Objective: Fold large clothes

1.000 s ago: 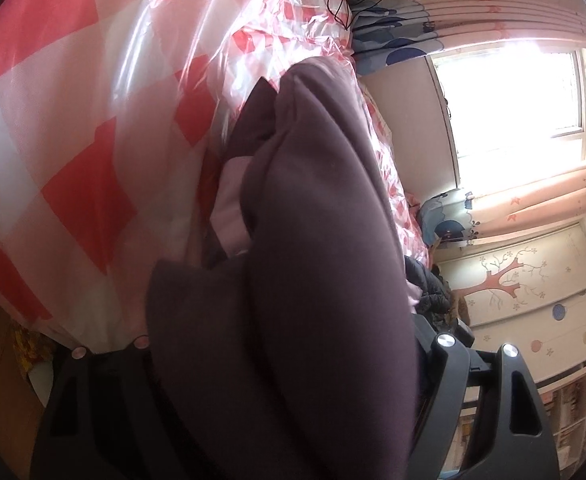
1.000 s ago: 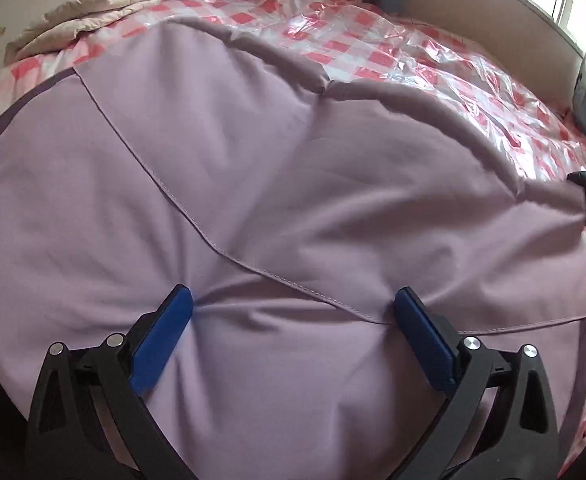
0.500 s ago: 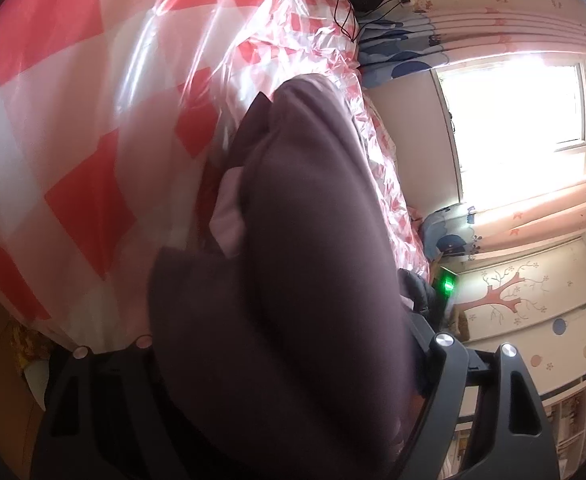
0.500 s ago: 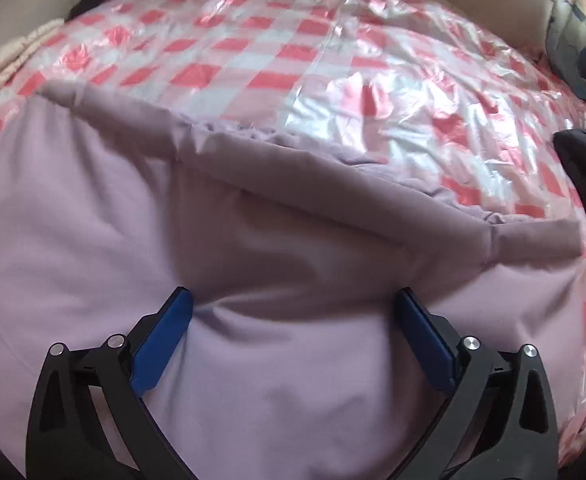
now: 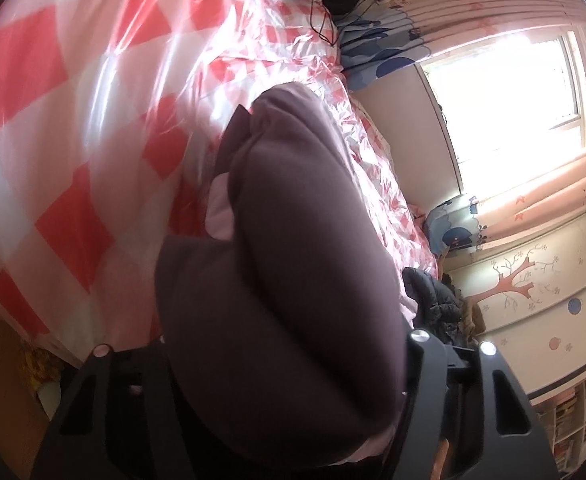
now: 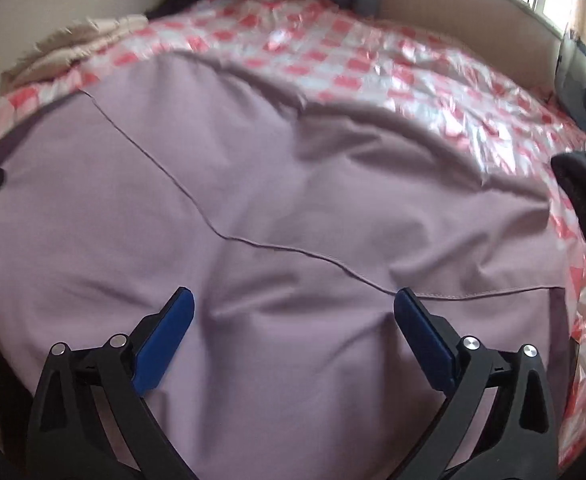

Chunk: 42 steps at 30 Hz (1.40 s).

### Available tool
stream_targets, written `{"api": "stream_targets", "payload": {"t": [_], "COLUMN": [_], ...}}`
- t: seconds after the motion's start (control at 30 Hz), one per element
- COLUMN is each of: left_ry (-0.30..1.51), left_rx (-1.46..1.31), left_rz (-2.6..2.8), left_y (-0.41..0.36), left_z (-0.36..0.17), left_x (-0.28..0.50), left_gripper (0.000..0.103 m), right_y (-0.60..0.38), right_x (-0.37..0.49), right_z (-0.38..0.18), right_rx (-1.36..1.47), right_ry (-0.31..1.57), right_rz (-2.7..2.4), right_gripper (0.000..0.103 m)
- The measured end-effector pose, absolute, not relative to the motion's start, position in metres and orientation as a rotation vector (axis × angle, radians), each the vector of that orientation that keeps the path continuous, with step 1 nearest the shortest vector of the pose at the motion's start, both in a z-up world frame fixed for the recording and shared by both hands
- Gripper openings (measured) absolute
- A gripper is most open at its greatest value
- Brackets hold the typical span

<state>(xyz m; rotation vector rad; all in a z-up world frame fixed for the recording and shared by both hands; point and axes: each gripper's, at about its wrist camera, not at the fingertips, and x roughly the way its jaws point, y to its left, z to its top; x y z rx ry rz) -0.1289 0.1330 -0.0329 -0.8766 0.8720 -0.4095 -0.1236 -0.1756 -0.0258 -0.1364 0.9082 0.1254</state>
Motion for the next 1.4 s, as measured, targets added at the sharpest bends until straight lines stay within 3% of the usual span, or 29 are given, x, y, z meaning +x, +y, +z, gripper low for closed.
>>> {"api": "stream_targets", "payload": {"t": [0.23, 0.7, 1.07, 1.23, 1.4], "left_ry": [0.800, 0.680, 0.709, 0.713, 0.697], "left_rx": [-0.719, -0.325, -0.042, 0.191, 0.298], "left_rz": [-0.471, -0.700, -0.885, -0.908, -0.895], "left_y": [0.100, -0.053, -0.216, -0.284, -0.309], "left_z": [0.007, 0.093, 0.083, 0.048, 0.029], "left_x": [-0.145, -0.176, -0.201, -0.231, -0.247], "left_gripper": [0.048, 0.041, 0.041, 0.041, 0.042], "right_y": [-0.164, -0.221, -0.447, -0.503, -0.487], "right_x": [-0.131, -0.173, -0.244, -0.250, -0.196], "right_z": [-0.055, -0.030, 0.022, 0.077, 0.120], "right_rx": [-0.179, 0.014, 0.670, 0.671, 0.489], "right_ry": [0.901, 0.865, 0.674, 0.571, 0.688], "right_rz": [0.123, 0.240, 0.219, 0.145, 0.171], "right_gripper": [0.097, 0.097, 0.097, 0.097, 0.097]}}
